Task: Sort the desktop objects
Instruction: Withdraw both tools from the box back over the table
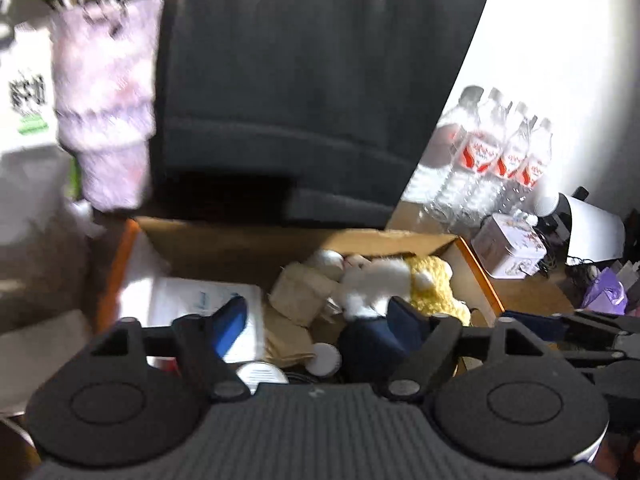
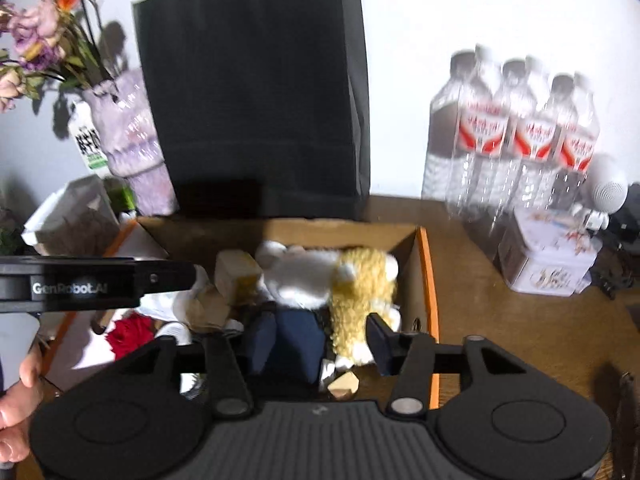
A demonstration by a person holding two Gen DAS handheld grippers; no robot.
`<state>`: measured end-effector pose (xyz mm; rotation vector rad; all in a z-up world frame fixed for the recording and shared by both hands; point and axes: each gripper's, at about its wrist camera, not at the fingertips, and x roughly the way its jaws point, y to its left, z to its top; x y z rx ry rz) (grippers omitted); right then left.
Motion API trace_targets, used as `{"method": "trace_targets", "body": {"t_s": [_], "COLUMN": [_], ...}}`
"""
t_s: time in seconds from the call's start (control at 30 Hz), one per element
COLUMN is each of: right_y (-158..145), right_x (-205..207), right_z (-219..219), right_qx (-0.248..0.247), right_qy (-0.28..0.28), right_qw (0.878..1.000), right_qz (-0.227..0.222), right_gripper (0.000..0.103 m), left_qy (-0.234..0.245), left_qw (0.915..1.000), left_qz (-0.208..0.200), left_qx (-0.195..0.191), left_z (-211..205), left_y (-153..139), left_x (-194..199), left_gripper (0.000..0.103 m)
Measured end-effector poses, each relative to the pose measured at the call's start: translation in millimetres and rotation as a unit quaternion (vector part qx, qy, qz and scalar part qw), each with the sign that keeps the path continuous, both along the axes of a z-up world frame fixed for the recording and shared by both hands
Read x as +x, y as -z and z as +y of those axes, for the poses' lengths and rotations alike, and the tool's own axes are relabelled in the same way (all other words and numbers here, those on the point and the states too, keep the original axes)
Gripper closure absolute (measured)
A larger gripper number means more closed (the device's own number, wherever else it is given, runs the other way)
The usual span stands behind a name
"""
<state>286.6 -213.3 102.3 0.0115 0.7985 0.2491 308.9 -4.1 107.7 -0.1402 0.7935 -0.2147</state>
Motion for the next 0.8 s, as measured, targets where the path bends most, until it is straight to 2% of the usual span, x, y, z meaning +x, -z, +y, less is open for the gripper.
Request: {"method": "trace_targets", "body": {"t_s": [0.03, 0.13, 0.23, 0.4, 0.5, 0.6, 0.7, 0.8], "right_y": [-4, -10, -8, 2, 16, 37, 57, 69], "right_x": [-4, -23, -52, -128, -184, -233, -267, -300], "right_z": [1, 4, 4, -7, -12, -12, -12, -17], "right_qx": [0.0, -0.003, -0.017, -0.009, 0.001, 0.009, -0.006, 0.016], "right_qy": [-0.002, -0.008, -0.011, -0.014, -0.022, -0.04, -0.031, -0.017], "right_qw": [1.0, 1.0, 0.999, 0.996, 0.995, 0.994, 0.994, 0.995], "right_qz": [-0.003, -0.017, -0.044, -0.088, -0.1, -0.104, -0.101, -0.102], "right_gripper": [0.043, 0.041, 0.028, 0.026, 0.023, 0.014, 0.014, 0.014], "left_qy": [-0.008, -0.027, -0.028, -0.017, -0.02, -0.033, -0.054, -0.059], "left_qw": [1.0, 0.9996, 0.9992, 0.9964, 0.9952, 0.9945, 0.9913, 0.9881], "left_qz": [-0.003, 0.0, 0.008, -0.051, -0.067, -0.083, -0.1, -0.117], "left_qx": [0.002, 0.003, 0.025, 0.066, 0.069, 0.054, 0.065, 0.081], "left_z": [2, 8, 13, 29, 42, 56, 59, 52], "left_y": [-4, -11, -13, -7, 2, 13, 29, 46], "left_x": [-3, -18, -49, -147, -200, -252, -297, -336], "left_gripper": [0.007, 0.005, 0.0, 0.0, 0.0, 0.0, 0.0, 0.0]}}
